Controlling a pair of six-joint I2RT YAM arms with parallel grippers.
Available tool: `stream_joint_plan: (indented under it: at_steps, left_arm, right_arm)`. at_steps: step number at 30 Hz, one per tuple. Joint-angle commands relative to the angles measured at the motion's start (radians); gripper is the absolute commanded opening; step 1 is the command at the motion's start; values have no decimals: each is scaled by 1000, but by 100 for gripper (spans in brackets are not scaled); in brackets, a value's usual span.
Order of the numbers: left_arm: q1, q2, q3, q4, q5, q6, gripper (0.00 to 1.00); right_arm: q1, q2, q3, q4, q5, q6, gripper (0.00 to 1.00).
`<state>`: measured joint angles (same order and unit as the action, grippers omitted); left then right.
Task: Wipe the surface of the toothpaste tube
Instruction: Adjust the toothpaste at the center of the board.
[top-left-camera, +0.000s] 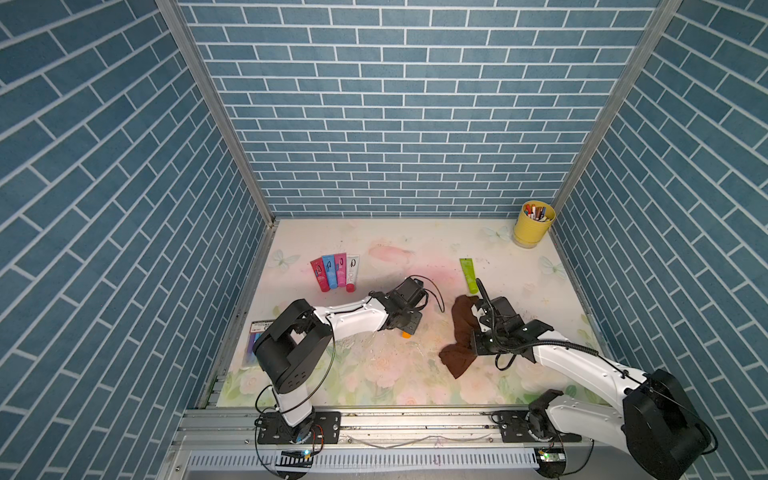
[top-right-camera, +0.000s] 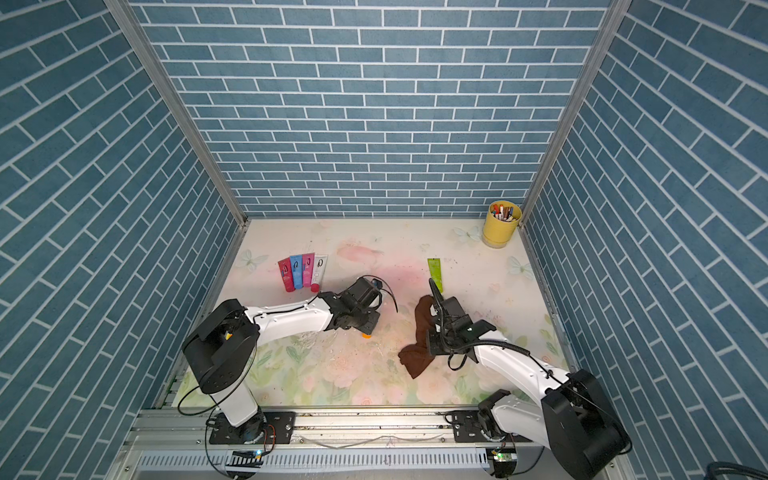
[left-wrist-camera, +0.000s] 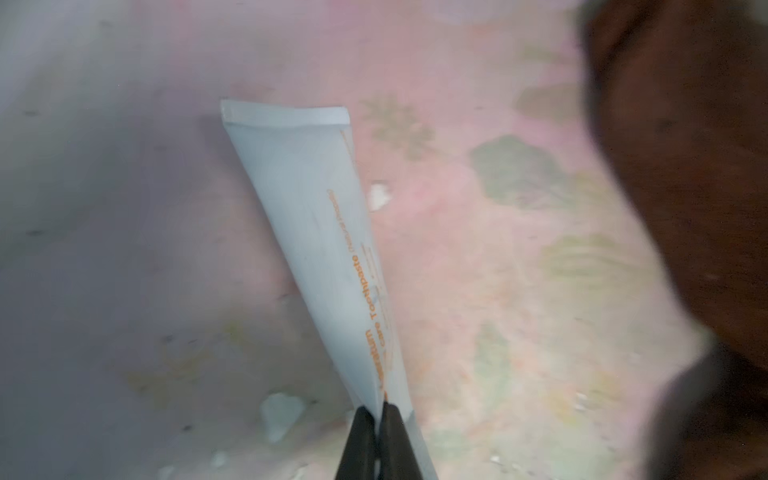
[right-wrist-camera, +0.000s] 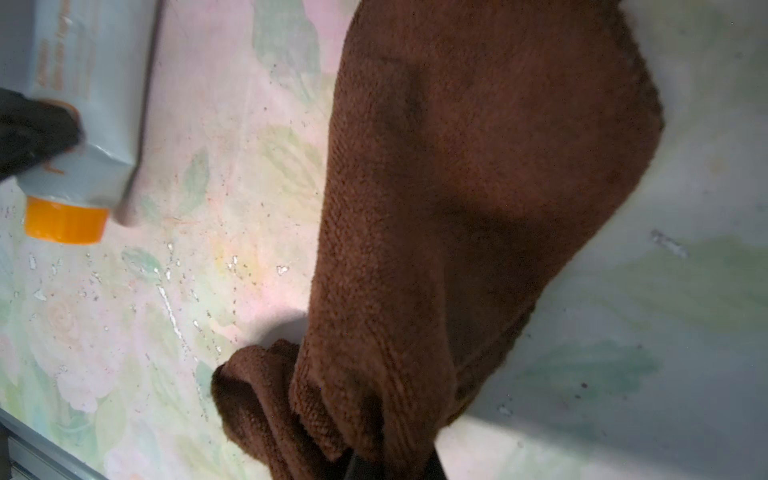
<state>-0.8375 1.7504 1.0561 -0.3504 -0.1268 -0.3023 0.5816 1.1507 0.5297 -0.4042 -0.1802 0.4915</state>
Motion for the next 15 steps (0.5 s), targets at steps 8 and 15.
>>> stream_joint_plan:
  at_steps: [8, 15]
  left_arm:
    - [-88, 138, 109, -225, -488, -62, 0]
    - [-183, 284, 235, -273, -511, -66, 17]
  right_arm:
    - [-3, -16, -10, -1, -2, -26, 0]
    - [-3, -15, -8, -2, -1, -25, 0]
